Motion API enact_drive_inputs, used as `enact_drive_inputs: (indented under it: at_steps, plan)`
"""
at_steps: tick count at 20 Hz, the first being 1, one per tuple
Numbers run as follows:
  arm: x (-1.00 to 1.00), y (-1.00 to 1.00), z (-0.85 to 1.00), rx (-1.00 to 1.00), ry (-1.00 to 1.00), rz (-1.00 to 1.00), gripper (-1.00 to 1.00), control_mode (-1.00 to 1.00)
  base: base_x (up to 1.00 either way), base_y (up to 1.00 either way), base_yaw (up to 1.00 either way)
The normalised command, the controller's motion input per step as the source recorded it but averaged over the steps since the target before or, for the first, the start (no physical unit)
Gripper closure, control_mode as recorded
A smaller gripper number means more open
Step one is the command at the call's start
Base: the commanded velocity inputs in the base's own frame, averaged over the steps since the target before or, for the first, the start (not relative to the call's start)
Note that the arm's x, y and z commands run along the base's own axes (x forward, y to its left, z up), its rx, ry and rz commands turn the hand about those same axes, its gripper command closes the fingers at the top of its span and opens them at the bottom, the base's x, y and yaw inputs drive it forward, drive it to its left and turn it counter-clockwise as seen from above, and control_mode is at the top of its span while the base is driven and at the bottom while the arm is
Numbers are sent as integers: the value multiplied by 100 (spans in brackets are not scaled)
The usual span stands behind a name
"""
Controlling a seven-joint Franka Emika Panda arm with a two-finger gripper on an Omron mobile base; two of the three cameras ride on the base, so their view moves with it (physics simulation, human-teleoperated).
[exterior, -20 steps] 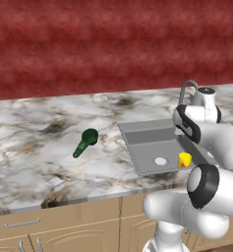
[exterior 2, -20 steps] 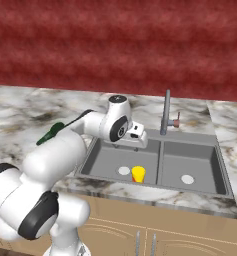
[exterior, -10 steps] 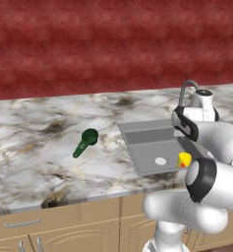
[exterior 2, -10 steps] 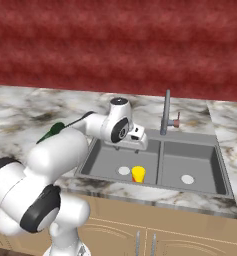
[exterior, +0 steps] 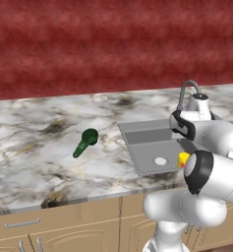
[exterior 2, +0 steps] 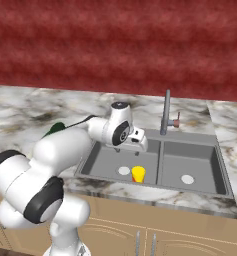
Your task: Move any existing items from the left basin to the right basin for drying. Then move the measuring cup from the counter to the left basin of the sink for washing.
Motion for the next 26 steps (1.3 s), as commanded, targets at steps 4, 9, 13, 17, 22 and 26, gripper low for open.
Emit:
enact_drive_inputs:
  at_steps: [4,9,13,17,22,26]
  plan:
    - [6,-1,-15,0,2,0,-100,-100,0,0,0]
    - [3,-1,-13,0,2,0,-100,-100,0,0,0]
    - [3,0,-12,0,2,0,-100,-100,0,0,0]
    - [2,0,-12,0,2,0,-100,-100,0,0,0]
    - [1,-1,-15,0,3,0,-100,-100,0,0,0]
    - [0,-1,-16,0,2,0,-100,-100,0,0,0]
